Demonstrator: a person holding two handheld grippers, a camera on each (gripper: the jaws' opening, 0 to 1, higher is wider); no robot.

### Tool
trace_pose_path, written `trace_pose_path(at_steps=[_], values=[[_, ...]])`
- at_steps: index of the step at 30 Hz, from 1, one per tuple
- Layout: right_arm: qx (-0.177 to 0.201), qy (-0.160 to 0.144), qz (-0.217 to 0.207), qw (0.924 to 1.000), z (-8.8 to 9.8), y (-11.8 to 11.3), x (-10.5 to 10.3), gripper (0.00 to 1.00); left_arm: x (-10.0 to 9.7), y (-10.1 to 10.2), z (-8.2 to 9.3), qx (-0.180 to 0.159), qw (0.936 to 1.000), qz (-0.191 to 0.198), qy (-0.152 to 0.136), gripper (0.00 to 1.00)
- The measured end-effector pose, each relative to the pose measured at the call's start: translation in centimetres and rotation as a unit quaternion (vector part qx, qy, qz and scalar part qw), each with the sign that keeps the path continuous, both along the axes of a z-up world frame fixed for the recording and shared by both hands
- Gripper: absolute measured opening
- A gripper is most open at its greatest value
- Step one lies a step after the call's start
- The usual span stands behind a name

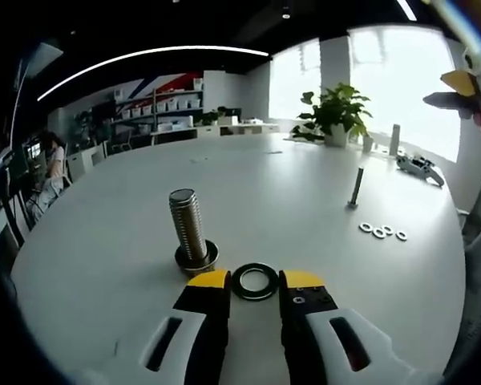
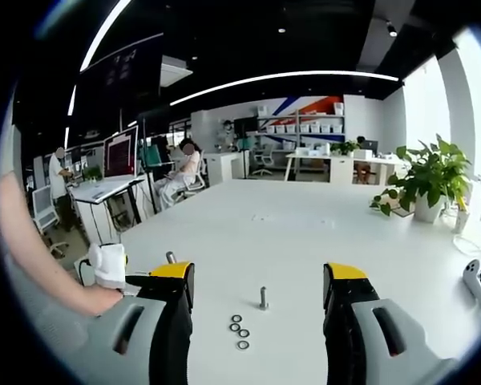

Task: Place the washer onto the threaded stud by aligning its center hole with the stud, sliding it down to the base, and recovering from edge contact or off-axis alignment until the washer reaches the visible bottom stop.

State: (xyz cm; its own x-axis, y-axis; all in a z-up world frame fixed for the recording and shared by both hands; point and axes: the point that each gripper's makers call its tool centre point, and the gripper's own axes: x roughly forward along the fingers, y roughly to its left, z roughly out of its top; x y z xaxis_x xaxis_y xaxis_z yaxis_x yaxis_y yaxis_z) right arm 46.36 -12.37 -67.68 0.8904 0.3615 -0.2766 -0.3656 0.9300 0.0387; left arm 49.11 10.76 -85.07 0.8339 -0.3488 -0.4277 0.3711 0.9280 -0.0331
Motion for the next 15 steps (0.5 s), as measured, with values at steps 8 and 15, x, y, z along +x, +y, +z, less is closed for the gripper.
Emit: trace_pose_path(at_steps=[8,15], values=[[0.001,0.0,-0.003,1.0,-0.01,-0.14,0.09,0.68,0.47,-0.49,-0.35,0.001,0.9999,-0.011,0.004,0.14],[-0.002,0.0,-0.004,1.0,-0.08,-0.2,0.12,0.68,0.71,-0.31,-0.63,-0.001,1.0,-0.008,0.004,0.13]])
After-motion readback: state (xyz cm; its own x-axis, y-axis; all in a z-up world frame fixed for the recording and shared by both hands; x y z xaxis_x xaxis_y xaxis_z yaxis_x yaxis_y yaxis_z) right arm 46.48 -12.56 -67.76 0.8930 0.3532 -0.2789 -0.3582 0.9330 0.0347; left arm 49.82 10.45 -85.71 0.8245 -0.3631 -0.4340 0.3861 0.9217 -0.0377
